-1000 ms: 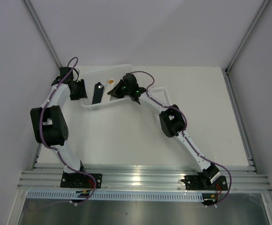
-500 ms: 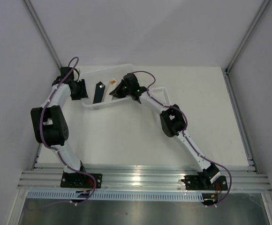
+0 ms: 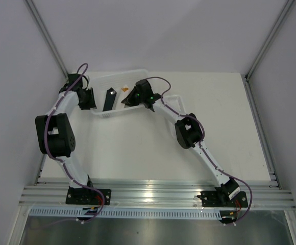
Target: Place the utensils on the paper napkin and roll it up
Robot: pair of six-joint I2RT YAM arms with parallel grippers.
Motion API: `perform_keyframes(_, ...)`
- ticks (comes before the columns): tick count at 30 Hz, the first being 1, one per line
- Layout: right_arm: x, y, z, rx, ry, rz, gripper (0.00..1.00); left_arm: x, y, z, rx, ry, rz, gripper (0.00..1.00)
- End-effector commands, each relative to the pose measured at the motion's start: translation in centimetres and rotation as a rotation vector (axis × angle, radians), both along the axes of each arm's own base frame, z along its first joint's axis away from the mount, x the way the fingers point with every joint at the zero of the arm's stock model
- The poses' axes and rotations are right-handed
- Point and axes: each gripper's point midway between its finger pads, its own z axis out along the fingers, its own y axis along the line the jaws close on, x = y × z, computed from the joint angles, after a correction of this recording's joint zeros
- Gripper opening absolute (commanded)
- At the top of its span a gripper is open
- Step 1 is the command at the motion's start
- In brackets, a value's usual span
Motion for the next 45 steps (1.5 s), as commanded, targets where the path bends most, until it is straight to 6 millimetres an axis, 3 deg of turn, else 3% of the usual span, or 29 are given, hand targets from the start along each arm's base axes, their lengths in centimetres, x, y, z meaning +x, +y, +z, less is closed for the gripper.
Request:
perform_keyframes(1, 0.6, -2.2, -4.7, -0.102, 0.064, -0.079, 0.15, -0.2, -1.6, 1.3, -0.039, -0.033, -0.023, 0.35)
perform_keyframes(5, 1.2, -2.4, -4.5, -0.109, 0.044, -0.106, 0.25, -0.5, -1.6, 1.1, -0.035, -0.032, -0.025, 0.19)
perform_keyframes(6, 1.6, -2.7, -4.5, -0.117, 0.038, -0.121, 0.29, -0.6, -1.6, 0.9, -0.033, -0.027, -0.025, 0.1)
perform_keyframes(13, 1.8, -3.4, -4.3, -0.154, 0.021, -0.14, 0.36, -0.6, -1.8, 0.9, -0.03, -0.025, -0.025, 0.01)
perform_keyframes(20, 2.5, -3.9, -1.9, -0.196, -0.063, -0.168, 0.49, -0.6, -2.0, 1.1, -0.035, -0.027, -0.019, 0.01)
perform_keyframes(27, 2.9, -4.6, -1.1, -0.239, -0.1, -0.204, 0.6, -0.7, -1.9, 1.3, -0.04, -0.034, 0.001, 0.01)
perform_keyframes(40, 3.4, -6.6, 0.7, -0.351, -0.161, -0.262, 0.67, -1.1, -1.4, 1.6, -0.035, -0.051, 0.066, 0.01)
perform_keyframes(45, 3.0, -6.9, 0.4, -0.37, -0.152, -0.244, 0.68, -1.0, -1.0, 1.8, -0.023, -0.062, 0.091, 0.01)
